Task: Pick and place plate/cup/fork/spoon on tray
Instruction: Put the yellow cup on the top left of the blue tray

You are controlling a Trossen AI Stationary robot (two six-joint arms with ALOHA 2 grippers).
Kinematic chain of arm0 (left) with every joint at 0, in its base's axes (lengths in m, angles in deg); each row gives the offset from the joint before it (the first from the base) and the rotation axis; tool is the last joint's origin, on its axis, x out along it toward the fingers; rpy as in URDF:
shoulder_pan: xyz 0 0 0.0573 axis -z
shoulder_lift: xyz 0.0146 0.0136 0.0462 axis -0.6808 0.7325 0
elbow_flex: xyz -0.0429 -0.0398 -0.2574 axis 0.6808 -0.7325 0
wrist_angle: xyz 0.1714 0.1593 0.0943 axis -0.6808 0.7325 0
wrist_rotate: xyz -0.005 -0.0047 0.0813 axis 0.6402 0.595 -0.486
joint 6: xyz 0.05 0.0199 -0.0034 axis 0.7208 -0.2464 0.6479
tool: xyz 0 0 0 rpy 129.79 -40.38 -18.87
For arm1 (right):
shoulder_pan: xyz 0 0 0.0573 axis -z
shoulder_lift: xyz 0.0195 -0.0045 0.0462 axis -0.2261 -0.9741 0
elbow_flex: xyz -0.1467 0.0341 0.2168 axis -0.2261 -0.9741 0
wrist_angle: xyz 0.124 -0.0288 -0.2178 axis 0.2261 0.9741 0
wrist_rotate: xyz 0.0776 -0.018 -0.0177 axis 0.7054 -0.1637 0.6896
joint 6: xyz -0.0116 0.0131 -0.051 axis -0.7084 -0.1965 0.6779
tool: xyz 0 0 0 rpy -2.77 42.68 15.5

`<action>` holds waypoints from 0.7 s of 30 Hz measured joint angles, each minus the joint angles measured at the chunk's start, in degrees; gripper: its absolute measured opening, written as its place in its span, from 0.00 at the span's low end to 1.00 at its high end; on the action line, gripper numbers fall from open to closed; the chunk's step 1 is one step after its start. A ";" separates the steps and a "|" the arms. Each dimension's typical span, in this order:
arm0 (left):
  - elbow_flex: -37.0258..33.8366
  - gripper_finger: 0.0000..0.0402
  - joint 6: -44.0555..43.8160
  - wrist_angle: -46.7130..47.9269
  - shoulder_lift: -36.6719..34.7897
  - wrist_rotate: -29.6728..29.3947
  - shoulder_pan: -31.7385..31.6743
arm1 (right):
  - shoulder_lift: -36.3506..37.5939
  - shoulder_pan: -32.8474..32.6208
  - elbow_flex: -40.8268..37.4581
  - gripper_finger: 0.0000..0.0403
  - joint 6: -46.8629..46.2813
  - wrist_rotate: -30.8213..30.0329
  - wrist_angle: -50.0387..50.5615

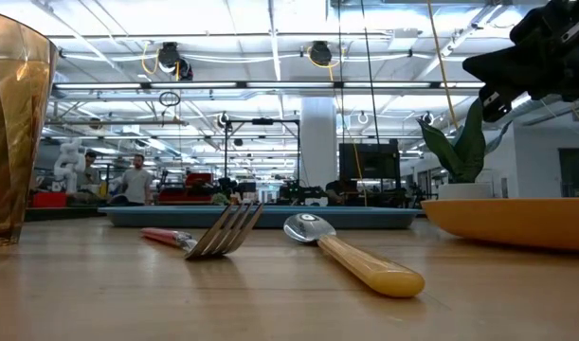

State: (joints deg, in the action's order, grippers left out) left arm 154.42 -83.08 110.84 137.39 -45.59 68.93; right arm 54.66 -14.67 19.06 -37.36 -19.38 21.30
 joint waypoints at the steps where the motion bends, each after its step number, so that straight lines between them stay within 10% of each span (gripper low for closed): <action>1: 0.06 0.01 -0.90 0.78 1.10 -0.79 1.42 | 0.00 0.00 0.01 0.00 -0.01 -0.15 0.00; 12: 0.10 0.02 -7.94 2.38 8.42 -7.14 14.82 | -4.30 -1.20 4.85 0.00 -0.20 -3.12 -0.57; 21: 0.10 0.23 -18.16 8.10 15.25 -9.94 20.04 | -13.71 -3.79 5.95 0.00 0.46 -10.56 -4.35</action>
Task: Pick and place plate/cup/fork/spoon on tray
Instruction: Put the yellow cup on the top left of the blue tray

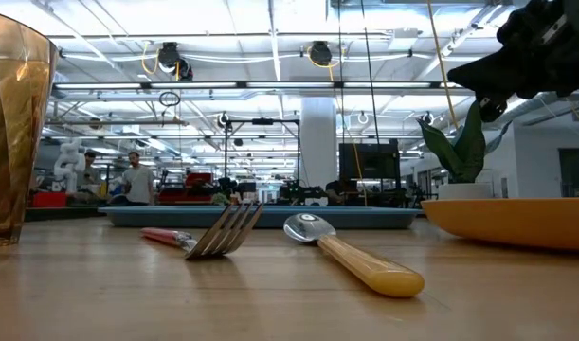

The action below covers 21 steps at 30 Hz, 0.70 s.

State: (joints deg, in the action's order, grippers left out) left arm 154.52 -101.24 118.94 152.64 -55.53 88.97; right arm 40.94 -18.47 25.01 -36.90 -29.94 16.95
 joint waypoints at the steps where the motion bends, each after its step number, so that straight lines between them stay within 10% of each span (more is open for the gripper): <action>1: 0.00 0.25 -0.98 0.49 0.81 0.05 0.37 | -1.21 -0.12 0.00 0.00 0.00 -0.03 -1.38; 21: 0.00 0.32 -14.57 11.07 12.53 -2.34 4.19 | -12.43 -1.21 0.15 0.00 3.23 -1.43 -16.94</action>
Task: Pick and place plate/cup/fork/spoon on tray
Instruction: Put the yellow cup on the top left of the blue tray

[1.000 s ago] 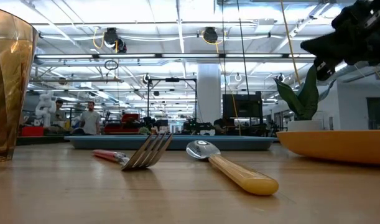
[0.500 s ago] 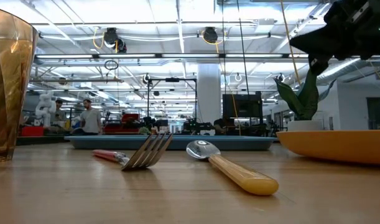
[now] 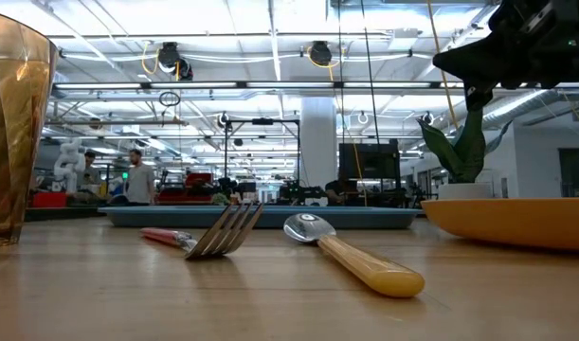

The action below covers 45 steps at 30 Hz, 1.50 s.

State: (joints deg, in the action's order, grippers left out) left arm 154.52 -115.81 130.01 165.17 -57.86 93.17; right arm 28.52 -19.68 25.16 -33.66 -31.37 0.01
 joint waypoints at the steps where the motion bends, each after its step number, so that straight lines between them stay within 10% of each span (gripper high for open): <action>1: -0.02 0.32 -0.74 0.87 0.50 0.17 -0.15 | 0.00 0.02 0.00 0.00 0.00 0.02 -0.09; 45: -8.22 0.25 0.64 -2.41 4.62 0.87 -1.78 | 0.00 0.04 0.09 0.00 0.42 0.09 0.28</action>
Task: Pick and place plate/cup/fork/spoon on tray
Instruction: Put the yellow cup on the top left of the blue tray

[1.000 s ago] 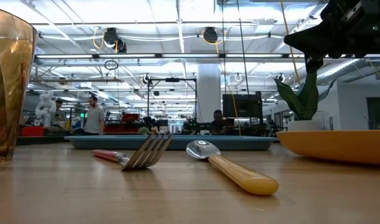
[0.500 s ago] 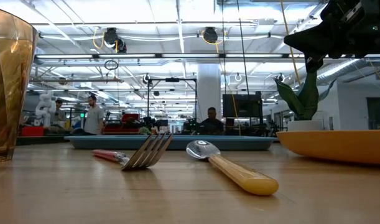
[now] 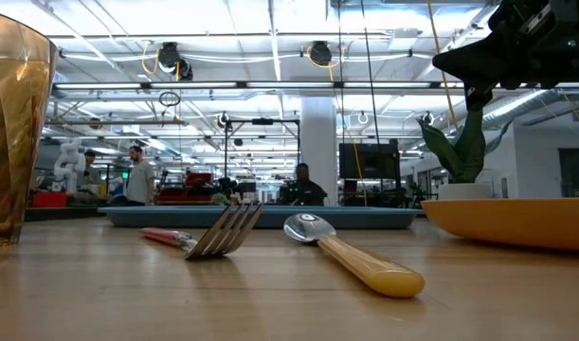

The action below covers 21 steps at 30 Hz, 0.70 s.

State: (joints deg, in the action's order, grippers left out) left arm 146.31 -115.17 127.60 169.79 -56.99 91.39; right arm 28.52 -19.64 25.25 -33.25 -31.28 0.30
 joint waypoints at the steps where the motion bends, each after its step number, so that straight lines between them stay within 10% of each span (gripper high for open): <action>1: 0.00 0.22 0.23 0.02 0.00 0.01 -0.31 | 0.00 0.00 0.00 0.00 0.00 0.00 0.00; 7: 0.00 0.03 3.65 0.09 -0.04 2.25 -2.22 | 0.00 0.00 0.00 0.00 0.43 0.00 0.00; 21: 2.53 0.04 12.91 1.01 -3.40 5.41 -10.28 | -0.02 0.00 0.00 0.00 0.45 0.00 0.02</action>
State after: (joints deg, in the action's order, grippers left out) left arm 148.83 -102.26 128.61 166.39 -51.58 81.11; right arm 28.50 -19.64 25.25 -32.80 -31.28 0.32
